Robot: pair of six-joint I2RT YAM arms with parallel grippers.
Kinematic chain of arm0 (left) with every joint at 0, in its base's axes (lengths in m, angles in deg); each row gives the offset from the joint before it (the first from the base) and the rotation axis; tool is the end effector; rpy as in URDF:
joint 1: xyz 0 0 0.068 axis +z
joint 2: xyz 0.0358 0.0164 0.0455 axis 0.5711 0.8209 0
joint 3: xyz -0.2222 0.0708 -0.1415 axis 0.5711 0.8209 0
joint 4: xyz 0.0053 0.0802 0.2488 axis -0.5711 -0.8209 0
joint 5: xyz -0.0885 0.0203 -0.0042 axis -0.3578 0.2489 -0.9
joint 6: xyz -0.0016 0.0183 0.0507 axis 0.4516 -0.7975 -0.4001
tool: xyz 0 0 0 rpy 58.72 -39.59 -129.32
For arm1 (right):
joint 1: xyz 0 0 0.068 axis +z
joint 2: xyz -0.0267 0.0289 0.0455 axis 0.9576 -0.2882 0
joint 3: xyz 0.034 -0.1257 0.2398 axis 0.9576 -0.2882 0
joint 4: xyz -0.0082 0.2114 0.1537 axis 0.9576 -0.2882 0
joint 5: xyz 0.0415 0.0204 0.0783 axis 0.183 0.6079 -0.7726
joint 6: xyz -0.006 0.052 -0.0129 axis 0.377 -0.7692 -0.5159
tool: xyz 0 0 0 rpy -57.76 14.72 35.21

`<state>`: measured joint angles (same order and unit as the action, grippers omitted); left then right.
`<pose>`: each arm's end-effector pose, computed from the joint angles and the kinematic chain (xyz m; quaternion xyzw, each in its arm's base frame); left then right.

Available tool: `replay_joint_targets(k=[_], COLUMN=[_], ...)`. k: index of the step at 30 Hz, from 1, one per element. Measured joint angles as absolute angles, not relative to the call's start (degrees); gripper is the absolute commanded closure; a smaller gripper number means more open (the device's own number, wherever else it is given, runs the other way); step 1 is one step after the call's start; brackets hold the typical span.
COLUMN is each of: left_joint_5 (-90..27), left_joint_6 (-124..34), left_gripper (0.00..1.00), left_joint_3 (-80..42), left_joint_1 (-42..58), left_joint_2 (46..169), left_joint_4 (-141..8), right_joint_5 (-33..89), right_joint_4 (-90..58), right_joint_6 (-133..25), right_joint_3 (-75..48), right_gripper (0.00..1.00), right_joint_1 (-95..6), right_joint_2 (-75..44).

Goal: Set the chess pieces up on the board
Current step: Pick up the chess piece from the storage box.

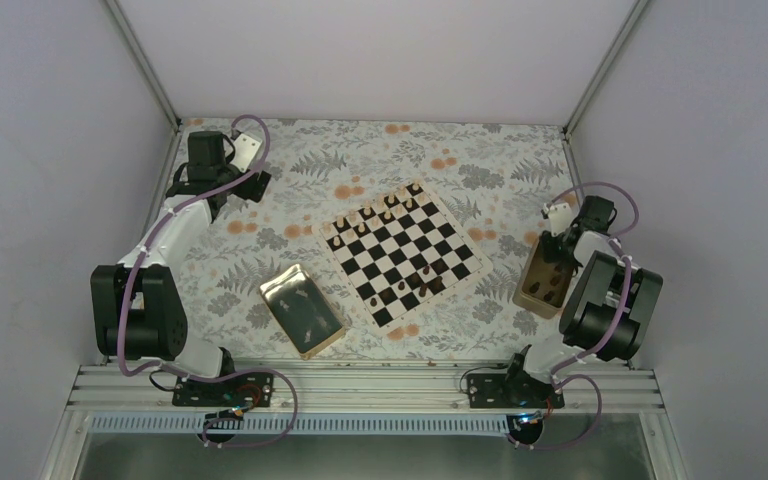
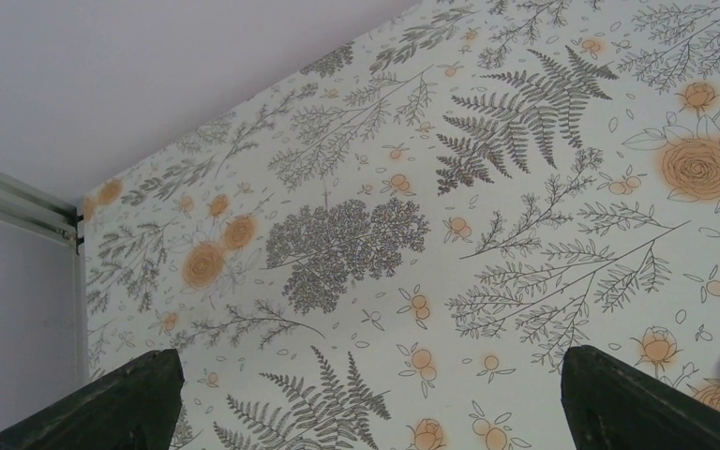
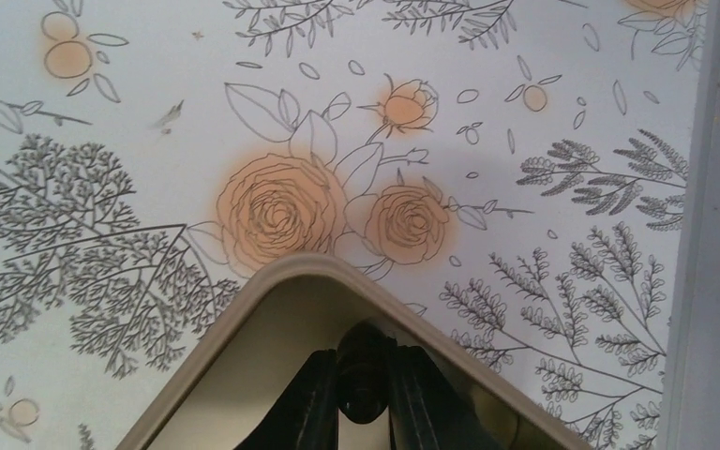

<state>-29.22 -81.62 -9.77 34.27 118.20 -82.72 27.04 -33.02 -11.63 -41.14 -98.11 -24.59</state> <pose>0.3371 -0.0068 0.2716 0.2183 0.8669 0.0490 0.4454 0.2720 -0.1201 0.1644 -0.1092 0.9557 -0.0701 0.2642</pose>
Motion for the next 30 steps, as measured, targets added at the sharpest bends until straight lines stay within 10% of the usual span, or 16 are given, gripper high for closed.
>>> replay_joint_targets(k=[30], left_joint_5=[-29.2], left_joint_6=[-81.6], left_gripper=[0.00], left_joint_3=[-9.9], left_joint_1=[33.0], left_joint_2=[118.2], left_joint_4=[-83.5], right_joint_5=[21.9], right_joint_4=[-47.0], right_joint_6=[-9.7], right_joint_3=[-40.1], right_gripper=[0.85], right_joint_1=[-99.9], right_joint_2=[-15.8])
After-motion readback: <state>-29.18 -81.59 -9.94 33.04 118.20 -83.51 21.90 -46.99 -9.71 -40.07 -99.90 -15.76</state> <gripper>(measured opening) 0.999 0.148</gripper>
